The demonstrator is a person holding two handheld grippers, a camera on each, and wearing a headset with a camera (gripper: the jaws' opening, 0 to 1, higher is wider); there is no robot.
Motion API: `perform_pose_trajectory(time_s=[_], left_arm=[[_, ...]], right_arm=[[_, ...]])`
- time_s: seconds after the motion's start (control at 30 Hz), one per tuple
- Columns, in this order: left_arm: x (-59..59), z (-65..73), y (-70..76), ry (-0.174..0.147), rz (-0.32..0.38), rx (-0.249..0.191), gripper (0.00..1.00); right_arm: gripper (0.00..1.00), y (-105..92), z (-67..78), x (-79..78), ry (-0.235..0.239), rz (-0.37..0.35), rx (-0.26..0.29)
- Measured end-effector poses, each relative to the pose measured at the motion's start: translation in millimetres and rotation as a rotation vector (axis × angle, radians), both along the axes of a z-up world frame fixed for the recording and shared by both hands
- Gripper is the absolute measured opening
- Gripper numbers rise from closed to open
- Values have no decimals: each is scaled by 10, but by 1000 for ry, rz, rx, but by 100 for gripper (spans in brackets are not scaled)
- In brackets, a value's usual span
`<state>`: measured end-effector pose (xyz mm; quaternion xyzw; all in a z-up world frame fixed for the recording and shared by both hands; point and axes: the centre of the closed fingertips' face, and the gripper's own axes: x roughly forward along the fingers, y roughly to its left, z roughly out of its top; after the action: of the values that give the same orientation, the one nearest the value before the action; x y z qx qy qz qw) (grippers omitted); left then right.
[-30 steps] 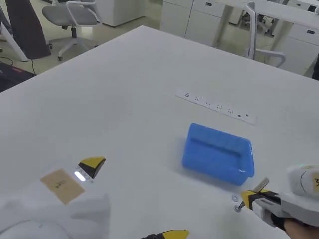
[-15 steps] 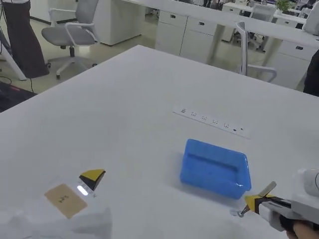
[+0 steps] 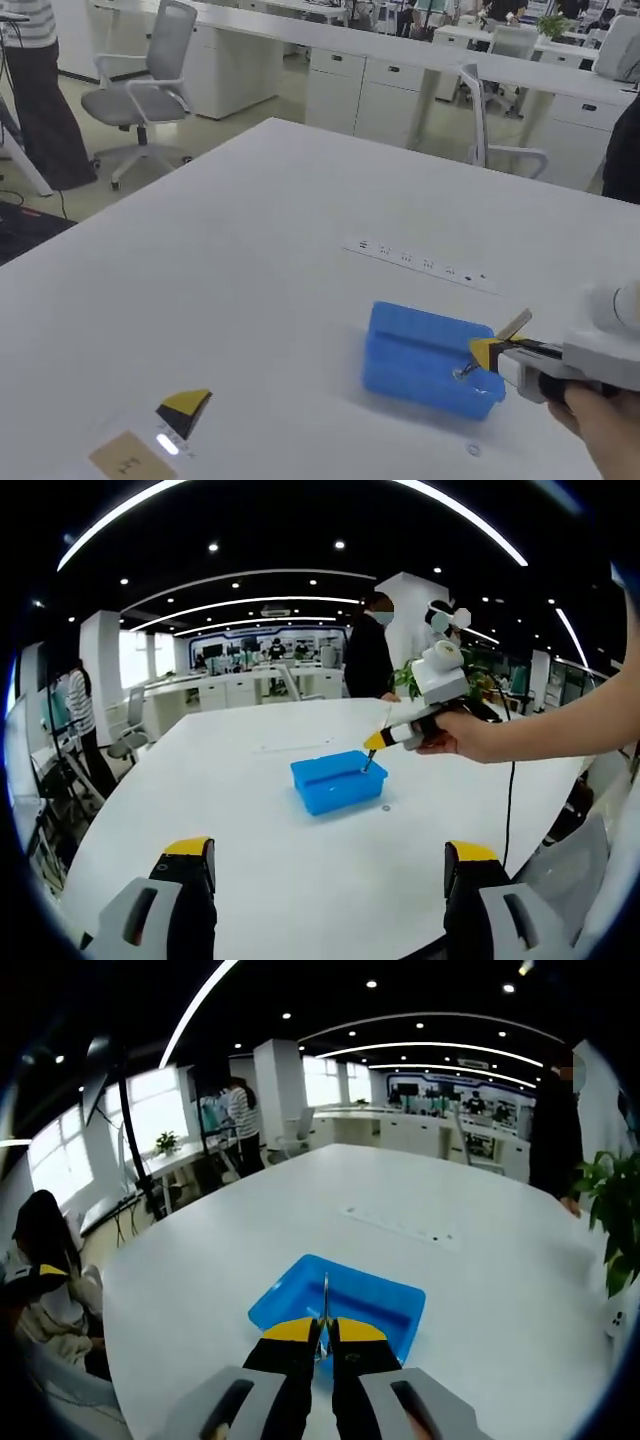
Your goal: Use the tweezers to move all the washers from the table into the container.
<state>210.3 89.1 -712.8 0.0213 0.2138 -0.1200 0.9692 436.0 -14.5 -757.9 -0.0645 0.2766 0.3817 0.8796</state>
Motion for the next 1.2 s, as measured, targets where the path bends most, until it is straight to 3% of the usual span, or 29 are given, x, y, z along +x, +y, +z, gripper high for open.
perform_pose_trajectory(time_s=[0.17, 0.37, 0.57, 0.77, 1.1, 1.2], left_arm=[[14, 6, 3, 1, 12, -2, 97], [41, 0, -37, 6, 3, 2, 96], [49, 29, -26, 2, 11, -6, 96], [47, -35, -15, 26, 17, -7, 96], [64, -41, -15, 30, 17, -7, 96], [77, -25, -27, 25, 13, -7, 96]], right_arm=[[2, 127, -159, 127, -16, 21, -43], [2, 168, -360, 166, 14, 23, -85], [2, 146, -548, 257, 54, 13, -91], [2, 177, -692, 235, 84, 7, -103], [3, 225, -731, 212, 105, 6, -98], [4, 195, -618, 170, 68, 5, -102]])
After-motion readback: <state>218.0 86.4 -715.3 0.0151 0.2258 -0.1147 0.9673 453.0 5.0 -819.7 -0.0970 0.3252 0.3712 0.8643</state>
